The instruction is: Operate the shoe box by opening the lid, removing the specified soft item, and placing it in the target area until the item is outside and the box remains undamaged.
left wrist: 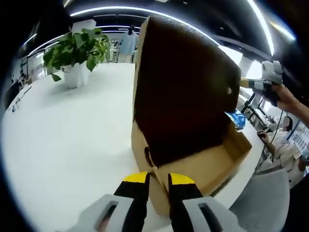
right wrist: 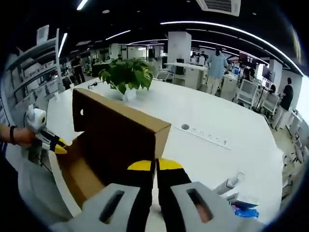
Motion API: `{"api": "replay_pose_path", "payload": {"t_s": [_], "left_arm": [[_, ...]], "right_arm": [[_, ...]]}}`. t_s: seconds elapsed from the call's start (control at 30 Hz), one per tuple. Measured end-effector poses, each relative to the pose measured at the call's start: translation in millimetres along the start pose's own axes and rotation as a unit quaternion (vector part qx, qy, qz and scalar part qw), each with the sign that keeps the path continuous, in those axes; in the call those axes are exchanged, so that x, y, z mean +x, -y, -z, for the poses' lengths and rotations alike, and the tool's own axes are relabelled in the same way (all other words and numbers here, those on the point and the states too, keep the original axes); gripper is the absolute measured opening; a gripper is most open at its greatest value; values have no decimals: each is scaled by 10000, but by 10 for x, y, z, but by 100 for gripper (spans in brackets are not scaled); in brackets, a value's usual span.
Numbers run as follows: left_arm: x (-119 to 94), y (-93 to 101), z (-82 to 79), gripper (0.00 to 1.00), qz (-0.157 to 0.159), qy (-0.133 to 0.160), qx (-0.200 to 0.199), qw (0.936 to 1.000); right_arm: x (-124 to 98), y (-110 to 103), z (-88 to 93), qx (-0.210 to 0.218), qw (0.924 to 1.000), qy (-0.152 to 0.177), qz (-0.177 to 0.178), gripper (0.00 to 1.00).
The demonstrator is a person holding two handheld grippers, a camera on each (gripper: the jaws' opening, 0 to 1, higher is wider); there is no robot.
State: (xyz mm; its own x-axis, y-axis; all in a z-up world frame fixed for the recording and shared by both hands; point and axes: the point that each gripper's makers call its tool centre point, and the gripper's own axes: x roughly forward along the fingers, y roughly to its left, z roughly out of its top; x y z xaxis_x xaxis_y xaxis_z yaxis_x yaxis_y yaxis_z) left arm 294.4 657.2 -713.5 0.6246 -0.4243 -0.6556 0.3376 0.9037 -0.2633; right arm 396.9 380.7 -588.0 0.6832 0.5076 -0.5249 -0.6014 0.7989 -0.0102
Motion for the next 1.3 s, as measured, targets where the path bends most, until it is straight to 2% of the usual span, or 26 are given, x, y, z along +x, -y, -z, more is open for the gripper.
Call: {"api": "replay_pose_path", "payload": {"t_s": [0.13, 0.33, 0.47, 0.6, 0.73, 0.87, 1.13, 1.3], "left_arm": [[-87, -32, -91, 14, -50, 203, -86, 9997], [-313, -17, -276, 18, -45, 519, 95, 9986], [-452, -18, -335, 18, -63, 654, 177, 9977], [-583, 72, -383, 18, -28, 796, 177, 9967], [-644, 152, -423, 18, 6, 872, 226, 9959], [-658, 179, -483, 18, 55, 975, 201, 9950], [-638, 209, -448, 18, 166, 952, 271, 9949], [-604, 221, -340, 18, 206, 818, 336, 9959]], "right_arm": [[-102, -95, 72, -21, 10000, 27, 7, 1], [-192, -189, 240, -154, 9999, 28, 59, 2], [-269, -252, 362, -69, 9999, 49, 64, 2], [-316, -322, 477, -34, 9999, 85, 57, 3], [-351, -375, 592, -29, 10000, 52, 62, 3], [-387, -418, 690, 160, 9998, 56, 90, 3], [-425, -437, 901, 410, 9990, -72, 150, 1], [-436, -491, 1012, 504, 9986, -94, 127, 0]]}}
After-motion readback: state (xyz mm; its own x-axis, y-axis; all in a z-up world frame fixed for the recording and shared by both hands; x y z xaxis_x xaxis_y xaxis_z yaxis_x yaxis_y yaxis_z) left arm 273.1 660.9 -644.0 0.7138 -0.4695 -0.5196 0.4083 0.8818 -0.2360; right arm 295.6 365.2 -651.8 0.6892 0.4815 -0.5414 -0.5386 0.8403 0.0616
